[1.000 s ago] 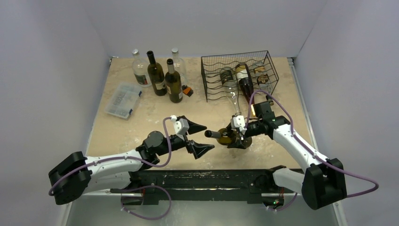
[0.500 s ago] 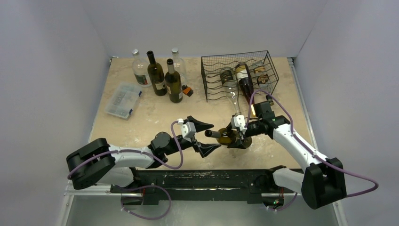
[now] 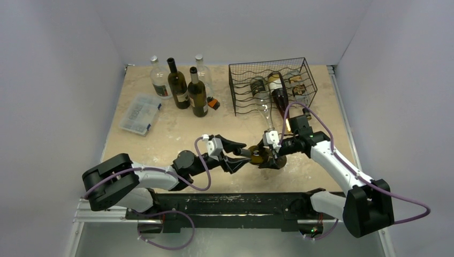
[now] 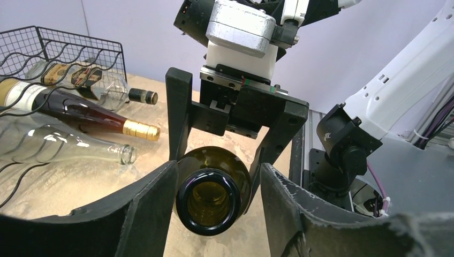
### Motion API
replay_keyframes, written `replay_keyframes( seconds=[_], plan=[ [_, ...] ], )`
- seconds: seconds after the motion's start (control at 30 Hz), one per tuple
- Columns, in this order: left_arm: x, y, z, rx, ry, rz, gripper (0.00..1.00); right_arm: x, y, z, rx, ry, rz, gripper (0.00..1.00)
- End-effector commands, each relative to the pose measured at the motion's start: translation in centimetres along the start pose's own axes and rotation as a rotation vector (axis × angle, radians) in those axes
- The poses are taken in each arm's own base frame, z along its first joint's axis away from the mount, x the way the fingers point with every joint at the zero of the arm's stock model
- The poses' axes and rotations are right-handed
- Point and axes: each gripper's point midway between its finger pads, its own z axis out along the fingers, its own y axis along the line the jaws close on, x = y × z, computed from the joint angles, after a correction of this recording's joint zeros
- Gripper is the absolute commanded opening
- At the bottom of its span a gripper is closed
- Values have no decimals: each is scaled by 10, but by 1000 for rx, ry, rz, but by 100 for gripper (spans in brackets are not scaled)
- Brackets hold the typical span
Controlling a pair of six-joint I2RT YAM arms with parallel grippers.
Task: Take the wine bottle off the wine rack
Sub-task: Place the wine bottle at the center of the board.
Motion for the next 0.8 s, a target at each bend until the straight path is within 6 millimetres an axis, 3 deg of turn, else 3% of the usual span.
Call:
replay_keyframes(
  seconds=[0.0,0.17,0.3,0.4,0.53,0.6,0.77],
  plan=[
    [-24,-7,12,29,-85,-11,54,-29,-13,-4,9,-80,-61,30],
    [-22,-5,12,21,-77,-16,29,-28,-13,-4,10,-79,-57,30],
    [-24,-3,11,8,-77,-12,0,-27,-13,-4,12,-77,-48,31],
    [-27,-1,11,-10,-68,-13,0,-24,-15,-3,23,-69,-20,37],
    [-37,1,10,-36,-63,-16,0,-22,-13,-4,32,-56,-10,81],
    [-43,1,10,-45,-66,-16,0,-22,-12,-5,34,-54,-11,97],
    [-58,2,8,-67,-80,-23,0,-26,-12,-7,38,-55,-3,99]
  ],
)
